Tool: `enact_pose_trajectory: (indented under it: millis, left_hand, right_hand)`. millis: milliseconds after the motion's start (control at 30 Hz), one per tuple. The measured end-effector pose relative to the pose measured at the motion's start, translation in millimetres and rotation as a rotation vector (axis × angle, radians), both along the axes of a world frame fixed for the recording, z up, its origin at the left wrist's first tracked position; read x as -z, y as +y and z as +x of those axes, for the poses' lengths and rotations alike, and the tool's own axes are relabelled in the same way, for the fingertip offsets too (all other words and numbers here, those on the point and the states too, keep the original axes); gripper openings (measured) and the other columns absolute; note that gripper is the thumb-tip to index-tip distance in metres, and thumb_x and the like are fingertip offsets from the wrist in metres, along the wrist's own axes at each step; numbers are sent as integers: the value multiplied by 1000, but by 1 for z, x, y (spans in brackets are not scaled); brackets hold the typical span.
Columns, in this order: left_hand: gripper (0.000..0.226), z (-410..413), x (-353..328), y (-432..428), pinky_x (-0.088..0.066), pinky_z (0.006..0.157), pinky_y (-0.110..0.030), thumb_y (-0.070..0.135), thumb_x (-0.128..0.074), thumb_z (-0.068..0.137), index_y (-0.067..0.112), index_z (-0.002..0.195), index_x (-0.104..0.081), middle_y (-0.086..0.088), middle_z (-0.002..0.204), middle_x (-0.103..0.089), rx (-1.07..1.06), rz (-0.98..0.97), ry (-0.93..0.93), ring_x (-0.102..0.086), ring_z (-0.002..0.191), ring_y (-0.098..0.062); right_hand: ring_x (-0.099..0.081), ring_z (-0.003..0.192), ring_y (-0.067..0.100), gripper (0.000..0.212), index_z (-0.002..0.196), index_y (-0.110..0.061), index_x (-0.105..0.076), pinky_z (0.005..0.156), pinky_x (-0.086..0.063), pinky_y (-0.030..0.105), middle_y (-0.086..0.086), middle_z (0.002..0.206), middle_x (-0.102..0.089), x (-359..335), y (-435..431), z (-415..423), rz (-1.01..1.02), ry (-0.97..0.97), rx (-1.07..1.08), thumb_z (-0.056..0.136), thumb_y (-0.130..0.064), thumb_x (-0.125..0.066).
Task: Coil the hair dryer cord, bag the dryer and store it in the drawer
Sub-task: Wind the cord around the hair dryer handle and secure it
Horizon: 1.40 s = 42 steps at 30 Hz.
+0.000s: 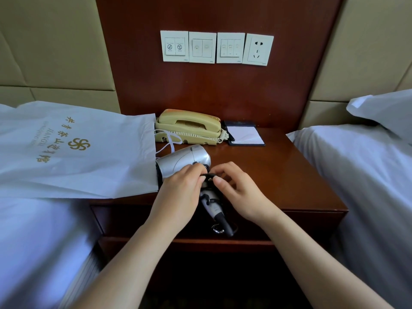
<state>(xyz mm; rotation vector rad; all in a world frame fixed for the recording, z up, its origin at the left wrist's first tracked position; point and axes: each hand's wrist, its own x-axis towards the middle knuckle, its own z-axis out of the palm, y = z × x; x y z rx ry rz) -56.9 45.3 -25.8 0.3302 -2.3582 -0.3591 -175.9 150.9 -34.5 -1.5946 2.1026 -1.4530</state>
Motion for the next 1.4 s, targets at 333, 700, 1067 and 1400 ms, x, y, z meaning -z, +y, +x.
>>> enact_pose_trajectory:
  millis: [333,700,1067,1400]
  left_hand:
    - [14,-2,-3,-1,-48,68,-38,21,-47,94,20,97,-61,4,81,-66,-24,150,-19,-60,82,-19]
    - [10,-10,-2,7,-49,72,-37,17,-52,92,14,90,-62,4,77,-69,-28,263,55,-64,79,-20]
    - [13,-14,-2,0,-52,75,-38,12,-55,90,17,88,-67,10,66,-64,9,377,77,-65,75,-15]
    - [18,-18,2,-8,-45,79,-7,6,-67,81,23,75,-65,9,94,-55,-11,561,200,-59,92,-7]
  right_hand:
    - [-50,82,-4,26,99,-12,-60,73,-36,7,-4,93,-55,2,-5,2,-22,28,54,89,-26,-41]
    - [-62,85,15,11,91,-18,-65,79,-50,30,-2,89,-68,2,0,2,-84,-80,148,91,-18,-54]
    - [-60,93,17,21,96,-22,-66,82,-49,32,-8,95,-63,-1,-3,-11,-33,33,49,90,-24,-46]
    - [-61,83,4,20,108,-14,-62,83,-46,26,-5,83,-66,4,-4,-5,-168,-303,26,89,-9,-60]
